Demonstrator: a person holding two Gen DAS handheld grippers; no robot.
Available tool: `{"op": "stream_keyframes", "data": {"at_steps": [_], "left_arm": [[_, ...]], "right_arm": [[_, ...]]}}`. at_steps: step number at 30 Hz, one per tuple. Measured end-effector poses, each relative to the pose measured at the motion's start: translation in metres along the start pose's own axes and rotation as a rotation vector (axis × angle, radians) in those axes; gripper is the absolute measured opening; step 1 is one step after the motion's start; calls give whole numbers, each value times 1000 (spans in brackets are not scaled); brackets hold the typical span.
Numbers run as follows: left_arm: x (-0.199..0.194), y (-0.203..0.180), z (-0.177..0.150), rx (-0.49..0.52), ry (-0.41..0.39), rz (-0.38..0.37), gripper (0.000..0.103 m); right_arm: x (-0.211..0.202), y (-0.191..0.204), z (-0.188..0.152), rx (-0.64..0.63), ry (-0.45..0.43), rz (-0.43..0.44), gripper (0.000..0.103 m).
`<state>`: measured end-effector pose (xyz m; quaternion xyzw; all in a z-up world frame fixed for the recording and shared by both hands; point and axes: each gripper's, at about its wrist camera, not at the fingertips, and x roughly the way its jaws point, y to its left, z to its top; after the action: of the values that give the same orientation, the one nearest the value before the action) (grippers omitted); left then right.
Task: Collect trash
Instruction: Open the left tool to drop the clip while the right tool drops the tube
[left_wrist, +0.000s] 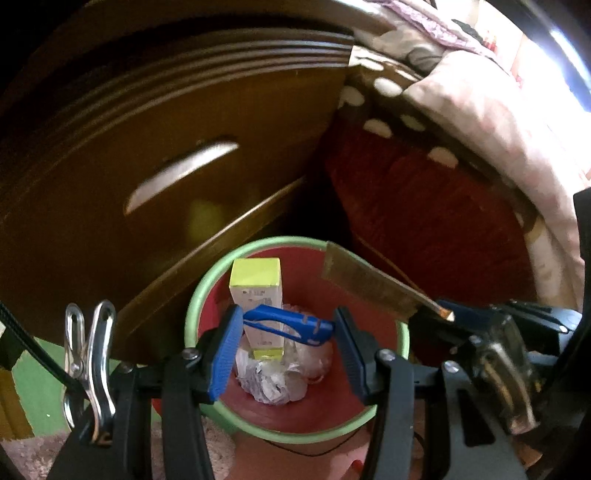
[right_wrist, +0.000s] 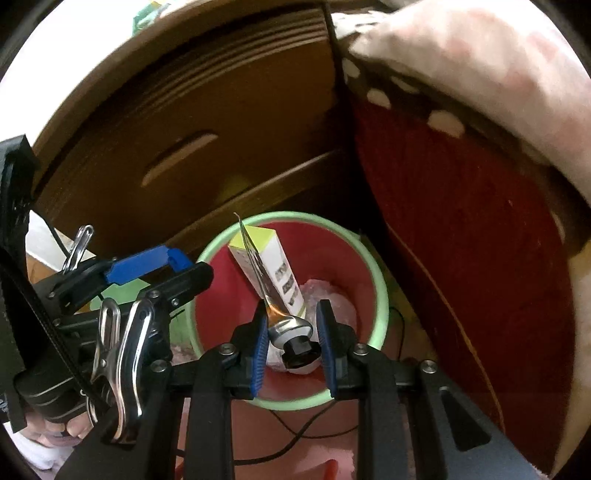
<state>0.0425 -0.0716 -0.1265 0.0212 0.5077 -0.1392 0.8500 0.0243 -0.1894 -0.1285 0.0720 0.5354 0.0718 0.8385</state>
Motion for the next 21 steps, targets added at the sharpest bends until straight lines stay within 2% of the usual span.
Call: {"op": "stream_keyframes", "data": {"at_steps": [10, 16, 21], "left_arm": [[11, 0, -4, 17, 17, 3, 53], [16, -6, -9, 31, 61, -36, 53], [13, -9, -11, 48, 62, -24, 54]], "right_arm": [[8, -1, 0, 6, 8, 16, 25], [10, -1, -1, -1, 15, 10, 26], [5, -1, -2, 9, -12, 31, 26]]}}
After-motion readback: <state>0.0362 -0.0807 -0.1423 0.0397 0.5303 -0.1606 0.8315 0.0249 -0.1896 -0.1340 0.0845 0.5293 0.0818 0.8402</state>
